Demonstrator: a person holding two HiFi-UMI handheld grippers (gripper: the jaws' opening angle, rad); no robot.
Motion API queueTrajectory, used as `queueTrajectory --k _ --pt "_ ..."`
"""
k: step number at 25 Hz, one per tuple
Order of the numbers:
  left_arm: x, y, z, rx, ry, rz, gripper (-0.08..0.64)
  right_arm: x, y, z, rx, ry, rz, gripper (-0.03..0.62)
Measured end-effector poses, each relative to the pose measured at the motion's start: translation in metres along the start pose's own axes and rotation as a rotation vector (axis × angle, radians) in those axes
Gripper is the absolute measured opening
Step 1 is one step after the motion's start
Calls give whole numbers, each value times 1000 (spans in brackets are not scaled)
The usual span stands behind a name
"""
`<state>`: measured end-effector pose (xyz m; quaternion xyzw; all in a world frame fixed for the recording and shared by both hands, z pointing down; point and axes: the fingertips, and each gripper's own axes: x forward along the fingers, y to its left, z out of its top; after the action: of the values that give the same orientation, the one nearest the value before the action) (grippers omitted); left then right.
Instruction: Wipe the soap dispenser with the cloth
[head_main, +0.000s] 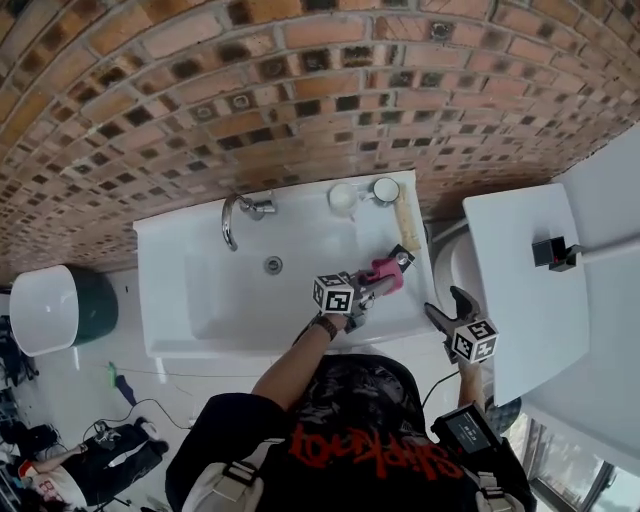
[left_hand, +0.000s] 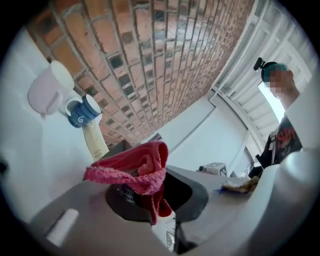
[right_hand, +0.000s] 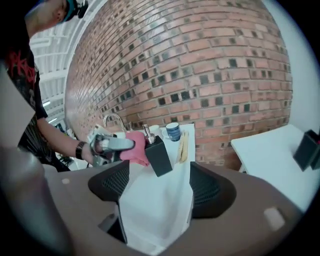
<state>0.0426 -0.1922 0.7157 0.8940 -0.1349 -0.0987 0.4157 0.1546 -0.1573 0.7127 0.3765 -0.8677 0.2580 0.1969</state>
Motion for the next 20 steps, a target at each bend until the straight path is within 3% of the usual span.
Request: queueTrajectory --k 6,10,12,15,16,18,20 --pt "19 36 -33 -36 129 43 48 -37 11 31 -17 -106 -27 336" --pt "-1 59 -40 -78 152 129 48 -5 -19 45 -17 -116 23 300" --pt "-3 64 -19 -117 77 145 49 39 -68 57 173 -128 50 351" --pt "-5 54 12 -154 -9 109 48 106 -140 77 649 -248 145 403" --pt "-6 52 18 -144 -10 107 48 126 -160 78 734 -261 147 402" --pt "-9 63 18 -127 26 146 48 162 -181 71 752 -210 123 387" --pt "-14 83 7 -140 78 208 48 189 -171 55 733 -123 162 359"
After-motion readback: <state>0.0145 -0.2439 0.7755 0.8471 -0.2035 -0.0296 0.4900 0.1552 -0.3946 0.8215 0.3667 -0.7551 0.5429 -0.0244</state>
